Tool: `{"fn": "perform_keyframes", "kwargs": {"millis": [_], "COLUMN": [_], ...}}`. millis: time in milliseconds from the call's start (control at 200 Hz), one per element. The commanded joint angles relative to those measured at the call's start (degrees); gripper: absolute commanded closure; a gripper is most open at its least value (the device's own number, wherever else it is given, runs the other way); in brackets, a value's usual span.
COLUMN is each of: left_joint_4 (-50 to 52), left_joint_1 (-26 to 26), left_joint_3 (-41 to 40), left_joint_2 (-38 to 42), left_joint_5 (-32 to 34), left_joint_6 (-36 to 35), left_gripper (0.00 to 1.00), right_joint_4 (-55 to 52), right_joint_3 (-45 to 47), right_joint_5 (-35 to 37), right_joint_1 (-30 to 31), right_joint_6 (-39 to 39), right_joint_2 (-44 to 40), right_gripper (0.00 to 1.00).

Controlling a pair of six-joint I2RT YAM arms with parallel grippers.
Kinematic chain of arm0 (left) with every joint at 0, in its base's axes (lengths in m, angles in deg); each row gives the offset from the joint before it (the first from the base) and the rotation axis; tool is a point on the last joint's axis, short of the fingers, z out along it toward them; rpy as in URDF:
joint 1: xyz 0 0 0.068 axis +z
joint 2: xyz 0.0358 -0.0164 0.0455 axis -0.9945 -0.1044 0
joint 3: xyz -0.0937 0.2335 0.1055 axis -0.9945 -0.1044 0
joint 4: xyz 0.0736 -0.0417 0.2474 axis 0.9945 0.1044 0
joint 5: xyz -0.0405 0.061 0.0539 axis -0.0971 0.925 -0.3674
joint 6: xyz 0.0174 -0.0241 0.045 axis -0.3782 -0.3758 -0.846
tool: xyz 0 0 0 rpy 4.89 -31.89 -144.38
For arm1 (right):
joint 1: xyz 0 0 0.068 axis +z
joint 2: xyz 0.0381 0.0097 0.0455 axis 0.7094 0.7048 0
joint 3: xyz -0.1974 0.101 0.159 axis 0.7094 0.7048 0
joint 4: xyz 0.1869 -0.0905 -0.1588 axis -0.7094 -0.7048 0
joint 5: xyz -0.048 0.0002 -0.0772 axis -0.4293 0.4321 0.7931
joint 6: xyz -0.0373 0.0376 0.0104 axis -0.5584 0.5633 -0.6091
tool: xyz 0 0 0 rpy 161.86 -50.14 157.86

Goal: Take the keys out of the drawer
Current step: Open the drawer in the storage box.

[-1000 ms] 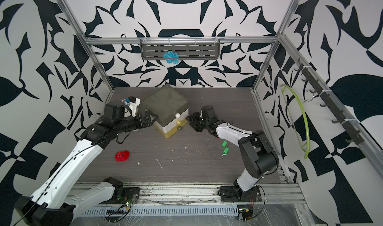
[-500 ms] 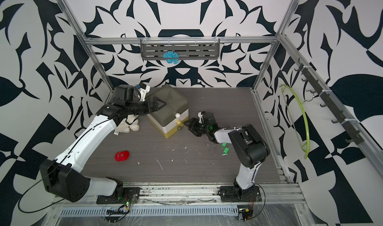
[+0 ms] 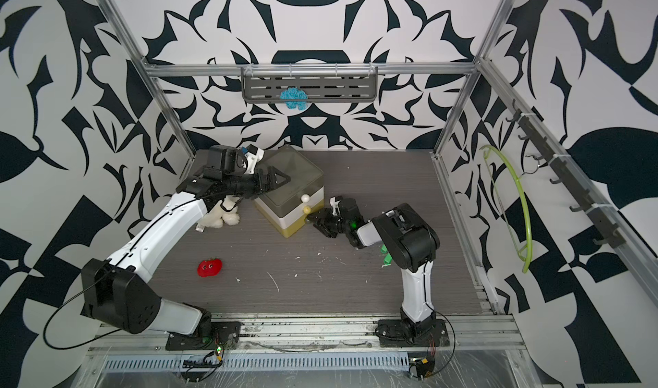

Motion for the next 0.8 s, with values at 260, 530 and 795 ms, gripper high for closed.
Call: {"fn": "perform_keyframes", "kwargs": {"millis": [260,530,795], "left_joint_4": [0.2,-0.1,-0.4], "left_joint_1": [0.7,0.7,0.7], "left_joint_3": [0.1,-0.9,-1.8], "left_joint_2": [-2.6,-3.9,-4.2], "left_joint_5": [-2.0,-2.5,-2.1], "left_joint_6": [-1.8,-2.0,-1.9], "left_gripper": [0.01,0.01,0.01], "right_joint_4": [3.4,7.4,9.4], "right_joint_3": [-4.7,-4.0,-2.6], "right_joint_5": [-0.1,-1.0,-1.5], "right_joint_1": [0.9,1.3,1.5], "right_joint_6": [1.5,3.4,4.2], "right_joint_2": [2.5,3.4,3.6], "right_gripper": [0.52,0.58,0.6]}}
